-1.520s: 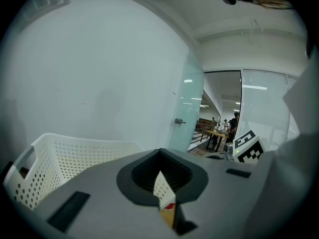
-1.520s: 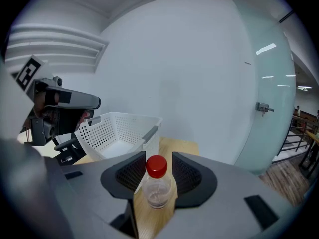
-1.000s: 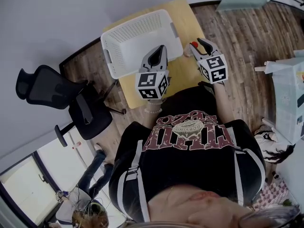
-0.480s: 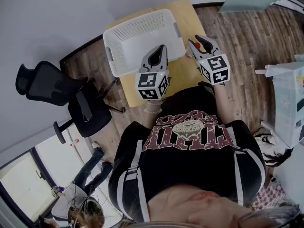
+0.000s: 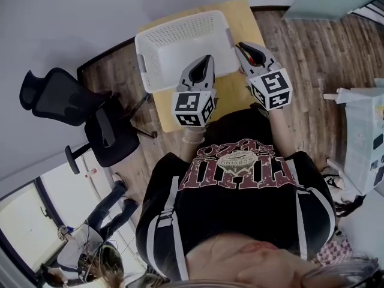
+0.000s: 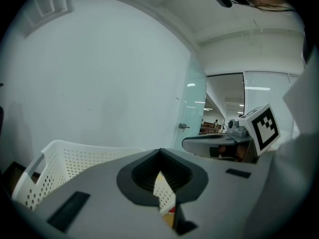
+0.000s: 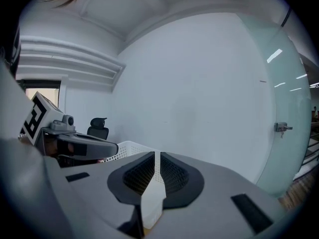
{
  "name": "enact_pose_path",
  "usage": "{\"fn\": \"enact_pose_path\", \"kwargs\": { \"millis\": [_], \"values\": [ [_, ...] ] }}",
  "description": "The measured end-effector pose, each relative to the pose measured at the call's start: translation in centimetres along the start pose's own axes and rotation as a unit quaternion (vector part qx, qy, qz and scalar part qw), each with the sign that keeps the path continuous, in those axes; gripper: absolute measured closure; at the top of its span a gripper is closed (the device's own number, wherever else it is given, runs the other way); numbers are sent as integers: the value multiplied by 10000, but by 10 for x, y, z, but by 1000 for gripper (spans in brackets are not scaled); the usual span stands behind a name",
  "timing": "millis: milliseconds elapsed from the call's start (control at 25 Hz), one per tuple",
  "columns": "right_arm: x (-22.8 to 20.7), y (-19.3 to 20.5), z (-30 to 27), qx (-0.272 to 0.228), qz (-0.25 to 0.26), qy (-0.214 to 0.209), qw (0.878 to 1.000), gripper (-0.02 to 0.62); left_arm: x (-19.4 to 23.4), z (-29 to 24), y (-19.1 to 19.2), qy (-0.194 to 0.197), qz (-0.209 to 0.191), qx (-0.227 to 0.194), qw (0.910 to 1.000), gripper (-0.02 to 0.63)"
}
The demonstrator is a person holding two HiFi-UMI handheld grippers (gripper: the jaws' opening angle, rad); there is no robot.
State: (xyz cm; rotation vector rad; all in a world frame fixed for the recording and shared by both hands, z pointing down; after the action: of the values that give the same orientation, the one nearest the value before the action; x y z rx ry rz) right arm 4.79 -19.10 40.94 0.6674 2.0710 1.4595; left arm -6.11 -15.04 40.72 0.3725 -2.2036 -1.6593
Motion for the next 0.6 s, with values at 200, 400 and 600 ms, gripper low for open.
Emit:
{"fn": "enact_pose_path", "kwargs": {
  "millis": [200,400,600],
  "values": [
    [12,-10,-7,-120,31,-237,9996,557,6,3,-3,-74,8,-48,10000,560],
    [26,-17,-13,-188,55,-457,9988,569,11,7,-7,-146,18,-113,9998,560],
    [39,-22,-18,-237,110,-658,9975,575,14,10,-12,-208,7,-186,9996,560]
  ]
}}
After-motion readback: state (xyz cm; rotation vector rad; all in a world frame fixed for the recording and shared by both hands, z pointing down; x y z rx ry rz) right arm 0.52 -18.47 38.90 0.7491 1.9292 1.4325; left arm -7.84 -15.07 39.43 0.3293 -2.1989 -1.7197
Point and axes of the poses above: the fingertips, and each gripper's own axes: z backward along the fingers, x to its left, y out of its underside, the point moved 3 cm from there along z, backward along the fingers, and after that the axes turned 7 degrees about -z, right-handed, at the moved point
